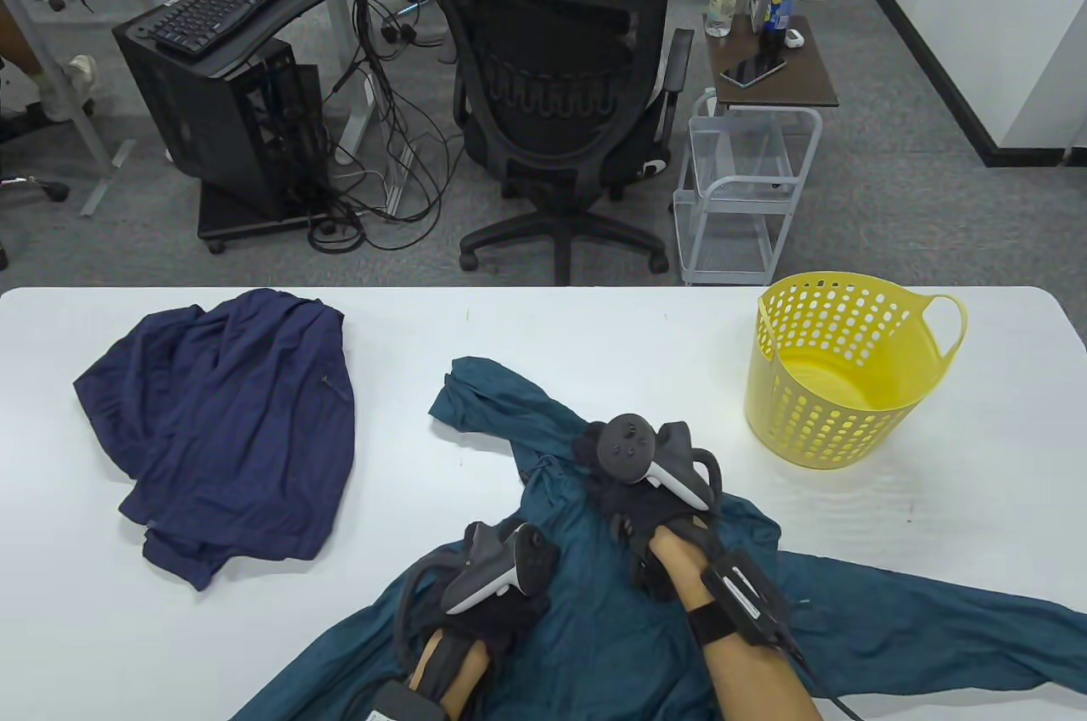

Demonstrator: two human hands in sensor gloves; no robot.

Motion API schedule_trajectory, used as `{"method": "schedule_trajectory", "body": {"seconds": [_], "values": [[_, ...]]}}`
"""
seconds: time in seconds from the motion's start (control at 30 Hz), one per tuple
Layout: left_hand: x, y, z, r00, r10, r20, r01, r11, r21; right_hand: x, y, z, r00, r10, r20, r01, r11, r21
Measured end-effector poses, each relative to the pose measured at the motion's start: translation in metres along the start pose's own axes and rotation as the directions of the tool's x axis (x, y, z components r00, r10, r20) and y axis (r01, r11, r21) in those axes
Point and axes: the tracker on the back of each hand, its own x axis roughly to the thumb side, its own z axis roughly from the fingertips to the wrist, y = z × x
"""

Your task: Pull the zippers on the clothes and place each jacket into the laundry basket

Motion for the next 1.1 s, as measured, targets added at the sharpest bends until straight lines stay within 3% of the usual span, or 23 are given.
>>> {"method": "schedule_trajectory", "body": {"seconds": [0.1, 0.17, 0.27, 0.3, 0.33, 0.4, 0.47, 0.5, 0.57, 0.6, 0.63, 0.67, 0.73, 0.87, 1.0, 1.1], "values": [[0.013, -0.003, 0.011, 0.998, -0.037, 0.041, 0.040, 0.997, -0.064, 0.006, 0.017, -0.016, 1.000, -0.020, -0.017, 0.021, 0.997, 0.075], [0.021, -0.005, 0.017, 0.996, -0.056, 0.069, 0.062, 0.993, -0.095, 0.013, 0.031, -0.021, 0.999, 0.054, 0.004, -0.055, 0.990, 0.129], [0.028, -0.006, 0.024, 0.994, -0.067, 0.082, 0.078, 0.987, -0.139, 0.027, 0.038, -0.019, 0.976, 0.201, 0.086, -0.199, 0.980, -0.027], [0.029, -0.006, 0.026, 0.994, -0.068, 0.085, 0.080, 0.986, -0.147, 0.030, 0.036, -0.019, 0.973, 0.189, 0.134, -0.192, 0.981, 0.006], [0.029, -0.005, 0.028, 0.994, -0.065, 0.087, 0.077, 0.986, -0.148, 0.031, 0.030, -0.019, 0.979, 0.125, 0.158, -0.137, 0.989, 0.064], [0.026, -0.003, 0.031, 0.995, -0.047, 0.086, 0.060, 0.987, -0.151, 0.019, 0.010, -0.022, 0.975, -0.185, 0.124, 0.177, 0.981, 0.074], [0.022, -0.001, 0.034, 0.997, -0.015, 0.071, 0.026, 0.988, -0.151, -0.011, -0.008, -0.031, 0.855, -0.518, -0.030, 0.519, 0.855, 0.023], [0.018, 0.000, 0.035, 0.998, 0.001, 0.056, 0.007, 0.990, -0.141, -0.034, -0.015, -0.033, 0.751, -0.636, -0.179, 0.632, 0.771, -0.086], [0.011, 0.000, 0.034, 1.000, 0.016, 0.018, -0.013, 0.991, -0.134, -0.070, -0.020, -0.029, 0.565, -0.721, -0.402, 0.635, 0.691, -0.346], [0.007, 0.001, 0.032, 1.000, 0.020, -0.010, -0.021, 0.991, -0.134, -0.085, -0.021, -0.028, 0.572, -0.673, -0.468, 0.553, 0.739, -0.385], [0.005, 0.001, 0.031, 0.999, 0.021, -0.023, -0.024, 0.991, -0.132, -0.093, -0.021, -0.026, 0.639, -0.585, -0.500, 0.480, 0.811, -0.334], [0.002, 0.001, 0.029, 0.999, 0.021, -0.033, -0.025, 0.991, -0.132, -0.100, -0.020, -0.024, 0.721, -0.444, -0.531, 0.382, 0.895, -0.230], [-0.001, 0.001, 0.027, 0.998, 0.034, -0.047, -0.040, 0.991, -0.132, -0.103, -0.021, -0.018, 0.795, -0.276, -0.541, 0.304, 0.952, -0.040], [-0.008, -0.002, 0.019, 0.996, 0.040, -0.079, -0.051, 0.988, -0.143, -0.090, -0.033, 0.007, 0.863, -0.280, -0.420, 0.294, 0.955, -0.034], [-0.022, -0.007, 0.007, 0.991, 0.070, -0.111, -0.090, 0.978, -0.187, -0.066, -0.032, 0.045, 0.958, -0.162, -0.236, 0.218, 0.948, 0.233], [-0.035, -0.006, -0.005, 0.985, 0.103, -0.141, -0.132, 0.967, -0.216, -0.060, -0.012, 0.077, 0.989, -0.027, -0.148, 0.096, 0.868, 0.487]]}}
